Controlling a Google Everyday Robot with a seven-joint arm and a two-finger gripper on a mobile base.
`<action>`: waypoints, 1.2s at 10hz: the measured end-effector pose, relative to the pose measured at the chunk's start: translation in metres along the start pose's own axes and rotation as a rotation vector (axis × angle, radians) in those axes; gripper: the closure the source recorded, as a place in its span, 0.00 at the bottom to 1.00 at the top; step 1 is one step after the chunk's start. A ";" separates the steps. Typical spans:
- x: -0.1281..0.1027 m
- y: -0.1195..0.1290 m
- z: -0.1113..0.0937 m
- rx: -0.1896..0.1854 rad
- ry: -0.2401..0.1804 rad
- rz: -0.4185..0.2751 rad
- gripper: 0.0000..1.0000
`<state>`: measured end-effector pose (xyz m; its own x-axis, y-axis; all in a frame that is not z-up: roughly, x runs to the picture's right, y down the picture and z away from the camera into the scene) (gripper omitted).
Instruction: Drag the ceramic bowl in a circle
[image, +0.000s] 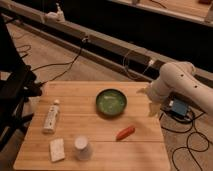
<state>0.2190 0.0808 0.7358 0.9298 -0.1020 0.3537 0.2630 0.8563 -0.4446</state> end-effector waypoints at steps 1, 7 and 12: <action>0.000 0.000 0.000 0.000 0.000 0.000 0.20; 0.000 0.000 0.000 0.000 0.000 0.000 0.20; -0.028 -0.013 0.028 0.006 -0.064 -0.016 0.20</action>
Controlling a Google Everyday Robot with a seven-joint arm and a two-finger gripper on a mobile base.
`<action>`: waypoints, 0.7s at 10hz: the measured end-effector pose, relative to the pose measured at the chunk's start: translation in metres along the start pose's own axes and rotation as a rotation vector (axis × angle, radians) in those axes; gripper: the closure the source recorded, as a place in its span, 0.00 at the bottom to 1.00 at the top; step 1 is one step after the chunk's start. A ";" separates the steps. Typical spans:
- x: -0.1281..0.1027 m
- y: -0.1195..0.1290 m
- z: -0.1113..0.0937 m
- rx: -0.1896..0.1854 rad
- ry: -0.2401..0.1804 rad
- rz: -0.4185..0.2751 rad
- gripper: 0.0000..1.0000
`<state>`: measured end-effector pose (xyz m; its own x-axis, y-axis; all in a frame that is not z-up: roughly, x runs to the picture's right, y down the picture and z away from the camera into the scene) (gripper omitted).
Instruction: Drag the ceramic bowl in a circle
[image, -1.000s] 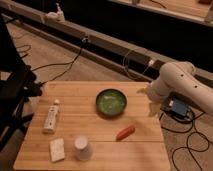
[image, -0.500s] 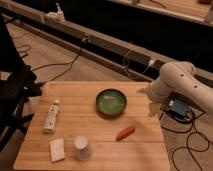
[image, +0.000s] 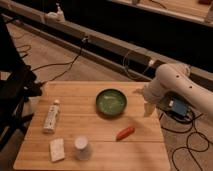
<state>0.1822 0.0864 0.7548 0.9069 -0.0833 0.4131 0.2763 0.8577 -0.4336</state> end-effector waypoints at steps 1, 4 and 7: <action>-0.008 -0.004 0.010 0.000 -0.012 -0.014 0.20; -0.022 -0.022 0.042 0.016 -0.026 -0.029 0.20; -0.043 -0.046 0.084 0.039 -0.044 -0.055 0.20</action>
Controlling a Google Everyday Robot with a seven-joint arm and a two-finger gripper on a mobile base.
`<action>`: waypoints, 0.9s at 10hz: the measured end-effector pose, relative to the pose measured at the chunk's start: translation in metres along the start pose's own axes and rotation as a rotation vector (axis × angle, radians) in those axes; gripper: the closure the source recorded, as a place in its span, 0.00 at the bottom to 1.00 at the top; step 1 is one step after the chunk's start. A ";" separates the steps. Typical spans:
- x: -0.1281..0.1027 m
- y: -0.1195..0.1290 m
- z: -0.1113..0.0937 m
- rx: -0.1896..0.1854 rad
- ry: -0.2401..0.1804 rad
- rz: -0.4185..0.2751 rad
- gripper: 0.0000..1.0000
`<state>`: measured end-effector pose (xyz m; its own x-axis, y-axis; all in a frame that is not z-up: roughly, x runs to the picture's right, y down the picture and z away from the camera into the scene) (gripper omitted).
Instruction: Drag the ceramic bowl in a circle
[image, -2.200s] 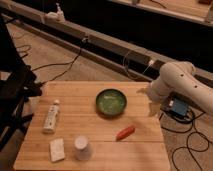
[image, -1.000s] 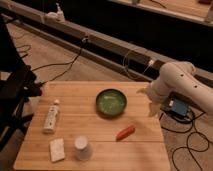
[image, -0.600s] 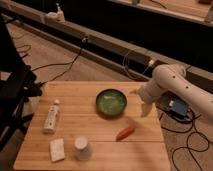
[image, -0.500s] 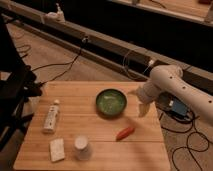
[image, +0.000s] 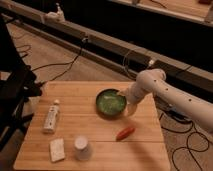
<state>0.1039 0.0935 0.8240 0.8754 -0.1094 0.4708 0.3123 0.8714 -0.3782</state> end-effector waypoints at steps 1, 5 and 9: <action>-0.005 -0.003 0.012 -0.006 -0.003 -0.013 0.20; -0.015 -0.004 0.069 -0.077 0.005 -0.042 0.20; -0.023 -0.007 0.087 -0.107 0.009 -0.059 0.53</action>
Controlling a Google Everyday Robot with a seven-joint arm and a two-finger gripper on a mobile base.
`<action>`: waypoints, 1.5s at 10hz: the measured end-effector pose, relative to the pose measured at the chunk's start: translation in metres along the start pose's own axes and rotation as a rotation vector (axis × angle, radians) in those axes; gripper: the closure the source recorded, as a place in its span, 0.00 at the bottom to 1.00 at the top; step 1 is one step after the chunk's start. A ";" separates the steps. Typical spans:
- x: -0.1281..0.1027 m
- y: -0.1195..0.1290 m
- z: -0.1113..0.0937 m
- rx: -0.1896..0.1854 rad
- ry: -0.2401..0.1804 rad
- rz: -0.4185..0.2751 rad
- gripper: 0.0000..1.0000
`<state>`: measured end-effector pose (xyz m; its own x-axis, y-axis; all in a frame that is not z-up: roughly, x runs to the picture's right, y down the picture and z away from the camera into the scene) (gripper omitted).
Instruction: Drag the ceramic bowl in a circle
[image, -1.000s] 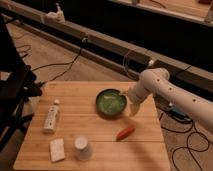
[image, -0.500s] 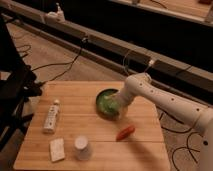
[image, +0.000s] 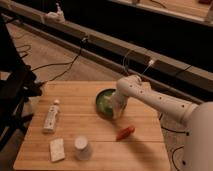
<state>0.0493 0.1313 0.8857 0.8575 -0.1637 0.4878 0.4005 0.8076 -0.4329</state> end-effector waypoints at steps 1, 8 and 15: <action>0.001 -0.001 -0.004 0.006 0.003 0.001 0.63; 0.024 0.041 -0.046 0.039 0.028 0.109 1.00; 0.083 0.071 -0.076 0.009 0.108 0.158 1.00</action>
<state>0.1730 0.1323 0.8381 0.9392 -0.0937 0.3303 0.2558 0.8328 -0.4909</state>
